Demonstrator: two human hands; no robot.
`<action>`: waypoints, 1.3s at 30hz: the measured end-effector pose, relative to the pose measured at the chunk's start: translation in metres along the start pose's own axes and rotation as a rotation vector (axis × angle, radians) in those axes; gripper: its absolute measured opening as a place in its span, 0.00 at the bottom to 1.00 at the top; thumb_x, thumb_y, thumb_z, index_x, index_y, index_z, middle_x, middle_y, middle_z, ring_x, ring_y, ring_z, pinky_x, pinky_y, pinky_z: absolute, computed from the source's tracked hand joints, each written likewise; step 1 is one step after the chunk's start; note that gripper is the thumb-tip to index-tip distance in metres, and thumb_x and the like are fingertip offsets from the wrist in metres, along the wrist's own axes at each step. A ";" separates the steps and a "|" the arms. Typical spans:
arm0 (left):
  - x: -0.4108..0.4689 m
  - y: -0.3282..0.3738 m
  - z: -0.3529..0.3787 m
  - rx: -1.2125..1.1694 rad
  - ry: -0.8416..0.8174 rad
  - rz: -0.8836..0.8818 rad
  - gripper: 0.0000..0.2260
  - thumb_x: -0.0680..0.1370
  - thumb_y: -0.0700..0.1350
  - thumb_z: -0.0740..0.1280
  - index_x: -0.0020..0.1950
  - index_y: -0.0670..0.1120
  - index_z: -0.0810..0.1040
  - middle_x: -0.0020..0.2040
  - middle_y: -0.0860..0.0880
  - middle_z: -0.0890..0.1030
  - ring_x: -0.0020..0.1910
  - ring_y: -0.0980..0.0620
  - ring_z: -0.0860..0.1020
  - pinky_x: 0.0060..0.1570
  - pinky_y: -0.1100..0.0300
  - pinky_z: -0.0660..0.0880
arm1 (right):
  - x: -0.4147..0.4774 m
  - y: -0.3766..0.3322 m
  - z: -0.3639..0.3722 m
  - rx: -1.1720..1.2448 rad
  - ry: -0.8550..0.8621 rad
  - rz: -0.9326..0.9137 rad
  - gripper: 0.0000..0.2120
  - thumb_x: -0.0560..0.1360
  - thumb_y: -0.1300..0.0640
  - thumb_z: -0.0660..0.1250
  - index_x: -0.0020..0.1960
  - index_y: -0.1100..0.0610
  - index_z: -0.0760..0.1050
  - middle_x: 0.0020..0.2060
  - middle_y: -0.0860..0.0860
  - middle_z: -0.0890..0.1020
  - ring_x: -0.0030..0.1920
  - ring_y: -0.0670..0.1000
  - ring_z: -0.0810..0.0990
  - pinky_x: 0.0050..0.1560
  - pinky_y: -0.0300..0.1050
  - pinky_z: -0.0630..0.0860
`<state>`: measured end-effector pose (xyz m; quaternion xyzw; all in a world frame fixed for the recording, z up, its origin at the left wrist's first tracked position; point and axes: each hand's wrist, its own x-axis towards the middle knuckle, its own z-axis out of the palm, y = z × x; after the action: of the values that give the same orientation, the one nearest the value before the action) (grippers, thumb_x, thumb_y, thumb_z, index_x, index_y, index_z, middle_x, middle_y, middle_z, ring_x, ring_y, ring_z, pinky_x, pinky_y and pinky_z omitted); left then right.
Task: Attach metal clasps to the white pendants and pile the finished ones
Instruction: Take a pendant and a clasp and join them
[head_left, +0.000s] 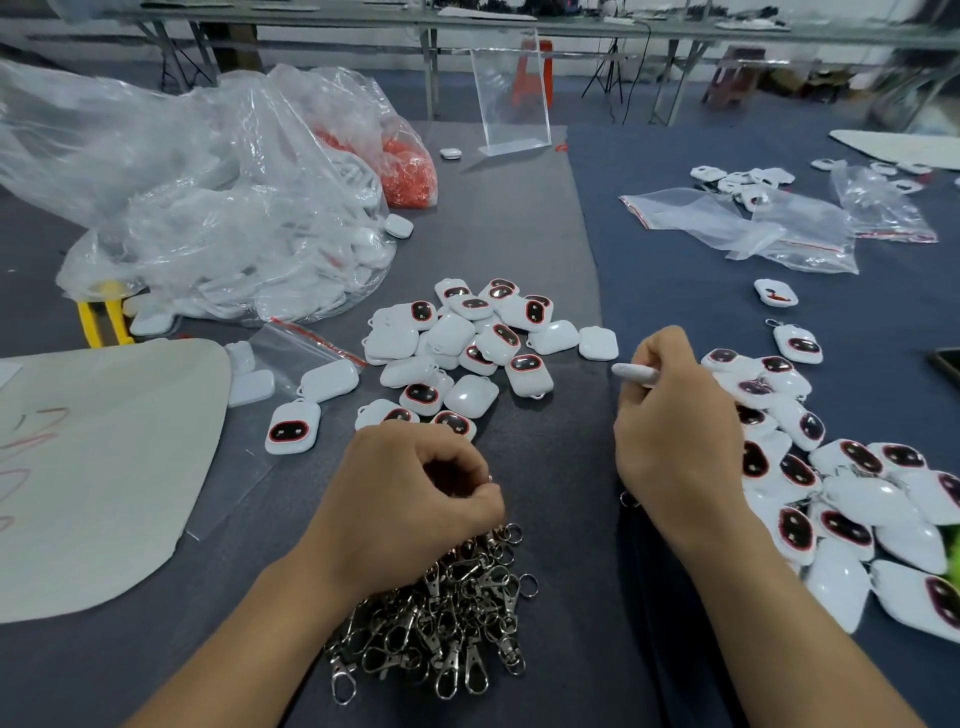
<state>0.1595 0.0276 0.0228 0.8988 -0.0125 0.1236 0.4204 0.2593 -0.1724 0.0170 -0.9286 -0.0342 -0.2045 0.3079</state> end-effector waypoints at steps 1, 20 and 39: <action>0.001 -0.001 0.001 -0.008 0.017 -0.029 0.03 0.65 0.52 0.73 0.33 0.54 0.82 0.30 0.58 0.82 0.29 0.60 0.78 0.31 0.72 0.70 | -0.003 -0.006 -0.001 0.090 0.001 -0.037 0.11 0.80 0.60 0.65 0.46 0.48 0.65 0.31 0.46 0.76 0.31 0.47 0.74 0.31 0.45 0.67; 0.012 -0.013 -0.001 -0.357 0.064 -0.106 0.04 0.72 0.48 0.73 0.44 0.56 0.87 0.41 0.53 0.87 0.41 0.53 0.84 0.47 0.48 0.82 | -0.035 -0.044 0.005 1.073 -0.727 0.299 0.11 0.71 0.69 0.74 0.34 0.55 0.83 0.29 0.54 0.80 0.28 0.47 0.74 0.27 0.37 0.70; 0.008 -0.009 0.002 -0.335 0.168 -0.139 0.06 0.71 0.41 0.76 0.40 0.53 0.88 0.36 0.51 0.86 0.35 0.49 0.83 0.41 0.52 0.81 | -0.038 -0.041 0.008 0.729 -0.474 -0.015 0.06 0.69 0.59 0.78 0.38 0.50 0.84 0.31 0.48 0.83 0.32 0.42 0.78 0.32 0.39 0.75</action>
<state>0.1694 0.0329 0.0164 0.8015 0.0642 0.1652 0.5711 0.2194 -0.1321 0.0183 -0.7801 -0.1805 0.0377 0.5978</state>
